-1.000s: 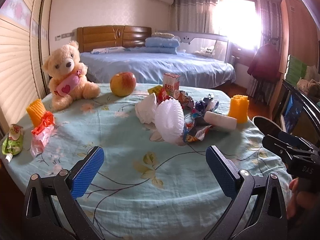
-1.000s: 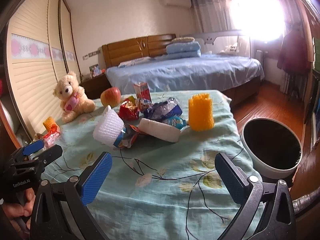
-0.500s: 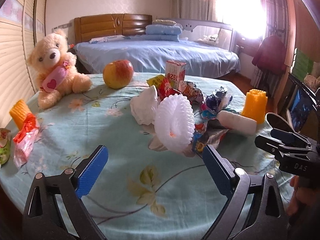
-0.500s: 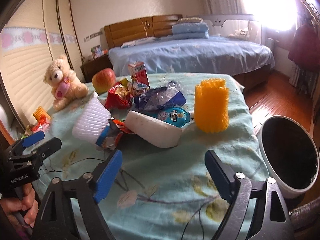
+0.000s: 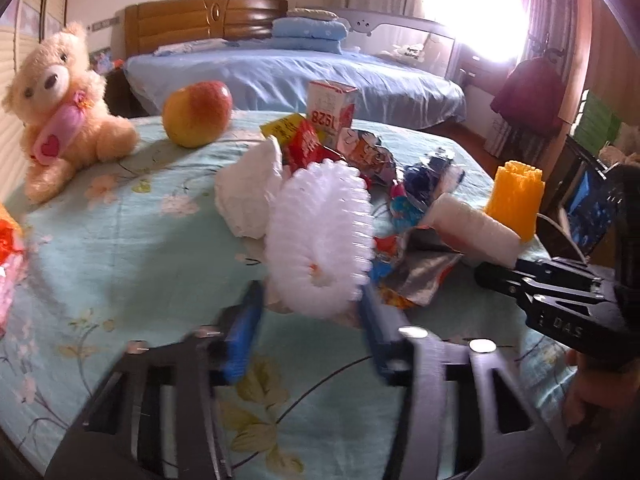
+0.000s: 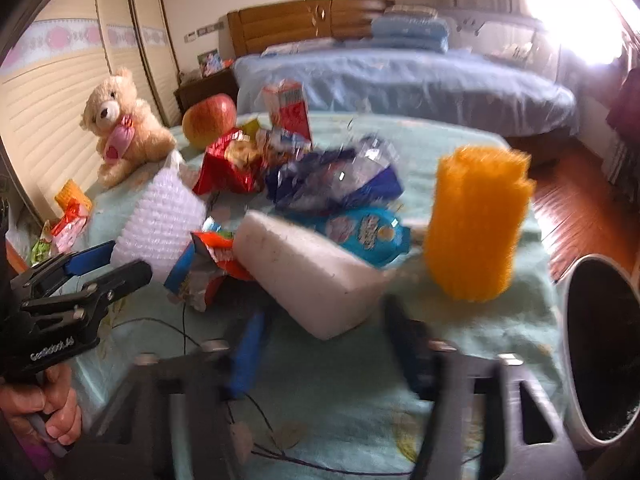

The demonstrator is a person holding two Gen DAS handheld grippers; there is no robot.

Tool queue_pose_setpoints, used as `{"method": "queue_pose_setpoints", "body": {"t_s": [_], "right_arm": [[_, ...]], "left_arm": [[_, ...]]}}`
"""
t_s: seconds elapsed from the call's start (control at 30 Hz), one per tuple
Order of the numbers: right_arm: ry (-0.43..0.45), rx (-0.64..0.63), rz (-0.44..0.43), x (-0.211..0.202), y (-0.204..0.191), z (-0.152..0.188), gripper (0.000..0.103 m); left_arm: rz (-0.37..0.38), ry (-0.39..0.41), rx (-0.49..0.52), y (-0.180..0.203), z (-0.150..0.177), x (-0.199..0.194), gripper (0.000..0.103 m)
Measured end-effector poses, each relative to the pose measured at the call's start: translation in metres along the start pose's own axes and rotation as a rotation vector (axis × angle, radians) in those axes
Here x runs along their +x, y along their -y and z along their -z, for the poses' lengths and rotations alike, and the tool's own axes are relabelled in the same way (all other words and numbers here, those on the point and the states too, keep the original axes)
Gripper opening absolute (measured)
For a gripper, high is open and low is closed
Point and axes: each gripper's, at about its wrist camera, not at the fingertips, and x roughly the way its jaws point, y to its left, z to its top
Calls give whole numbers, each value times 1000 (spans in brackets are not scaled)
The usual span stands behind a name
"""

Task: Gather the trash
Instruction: 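Grasp the white fruit net with the left tool while the right tool grasps the white foam sleeve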

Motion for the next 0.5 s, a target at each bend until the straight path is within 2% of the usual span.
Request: {"method": "queue_pose_setpoints", "body": {"t_s": [0.1, 0.3, 0.5], "right_arm": [[26, 27, -13, -9, 4, 2, 19], [66, 56, -16, -25, 9, 10, 18], [104, 61, -18, -40, 8, 14, 17]], "left_arm": [[-5, 22, 2, 1, 3, -6, 27], [-9, 59, 4, 2, 7, -25, 25], [19, 91, 9, 7, 8, -44, 25]]}}
